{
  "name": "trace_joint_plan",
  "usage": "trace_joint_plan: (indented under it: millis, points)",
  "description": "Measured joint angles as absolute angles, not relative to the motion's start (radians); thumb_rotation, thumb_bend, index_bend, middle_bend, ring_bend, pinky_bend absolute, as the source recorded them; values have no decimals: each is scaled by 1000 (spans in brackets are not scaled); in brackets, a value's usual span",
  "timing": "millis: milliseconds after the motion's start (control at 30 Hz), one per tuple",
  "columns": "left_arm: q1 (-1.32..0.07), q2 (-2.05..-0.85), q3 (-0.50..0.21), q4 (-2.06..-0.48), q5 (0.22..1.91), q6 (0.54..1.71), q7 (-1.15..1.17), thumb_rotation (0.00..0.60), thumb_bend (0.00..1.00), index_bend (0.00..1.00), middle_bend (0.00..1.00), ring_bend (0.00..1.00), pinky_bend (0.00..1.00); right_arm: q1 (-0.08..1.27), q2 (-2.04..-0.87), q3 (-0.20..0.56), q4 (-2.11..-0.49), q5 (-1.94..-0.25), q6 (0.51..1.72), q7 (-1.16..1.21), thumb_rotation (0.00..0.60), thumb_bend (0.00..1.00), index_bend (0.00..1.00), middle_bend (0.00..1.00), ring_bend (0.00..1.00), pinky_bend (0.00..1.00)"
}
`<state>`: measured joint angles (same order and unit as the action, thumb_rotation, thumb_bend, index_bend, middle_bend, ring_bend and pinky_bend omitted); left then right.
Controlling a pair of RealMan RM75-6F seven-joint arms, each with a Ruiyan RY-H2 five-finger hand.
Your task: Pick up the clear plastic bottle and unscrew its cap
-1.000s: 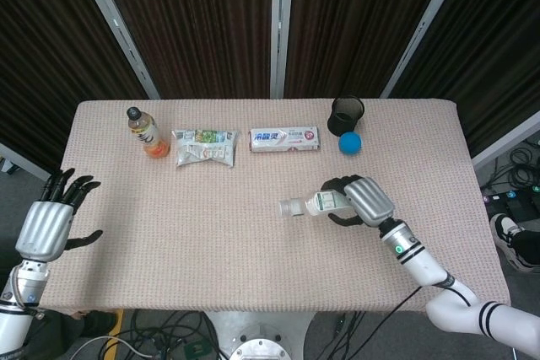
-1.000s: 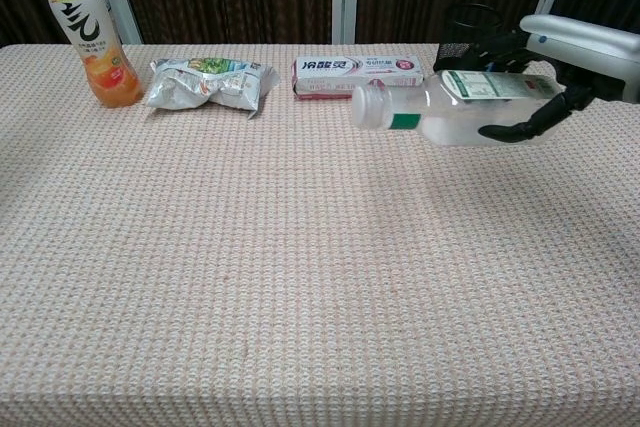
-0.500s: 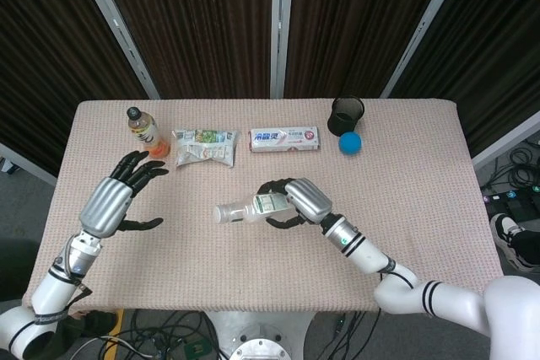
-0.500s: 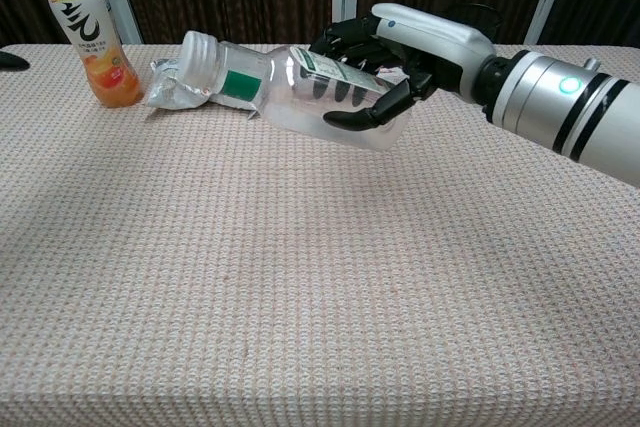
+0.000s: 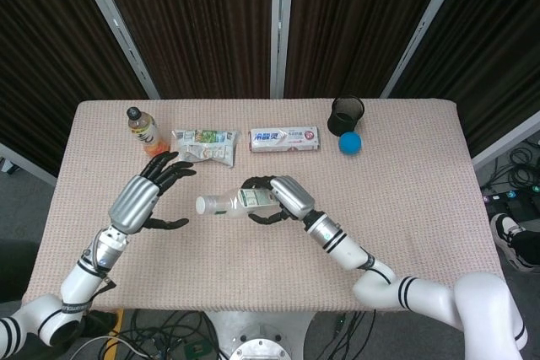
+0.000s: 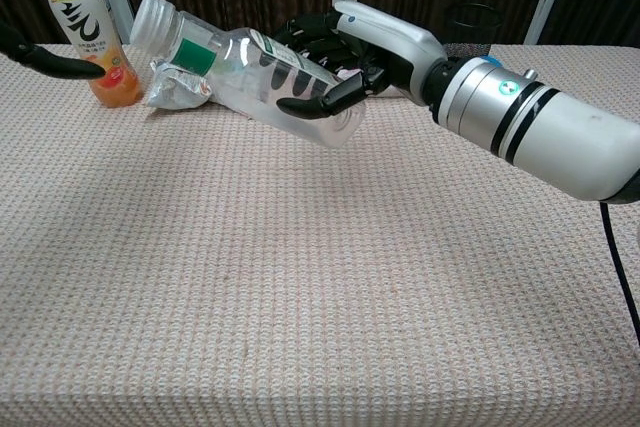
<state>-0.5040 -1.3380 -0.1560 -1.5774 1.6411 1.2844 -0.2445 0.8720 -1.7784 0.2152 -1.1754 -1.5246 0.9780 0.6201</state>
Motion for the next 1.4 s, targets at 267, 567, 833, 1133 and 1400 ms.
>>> trace_joint_plan:
  millis: [267,567,833,1133,1400]
  points:
    - [-524,-1380,-161,-1569,1624,1298,-265,600,97,222,162,26,39,884,-1795,211,-1172,-1510,975,607,600,665,690,575,471,524]
    - [-534,-1388,-157,-1564,1620,1312,-258,600,98,222,162,26,39,884,-1788,202,-1182,-1501,977,587,600,667,691,576,473,527]
    - [-544,-1385,-166,-1584,1617,1325,-266,600,97,222,162,26,41,896,-1790,198,-1178,-1496,963,576,600,667,693,578,475,527]
    - [-547,-1361,-156,-1612,1625,1334,-277,600,97,222,162,26,42,899,-1793,200,-1166,-1490,969,583,600,668,693,577,476,527]
    - [-535,-1353,-133,-1609,1612,1329,-261,600,97,222,162,26,40,888,-1776,200,-1181,-1494,995,593,600,679,693,578,479,527]
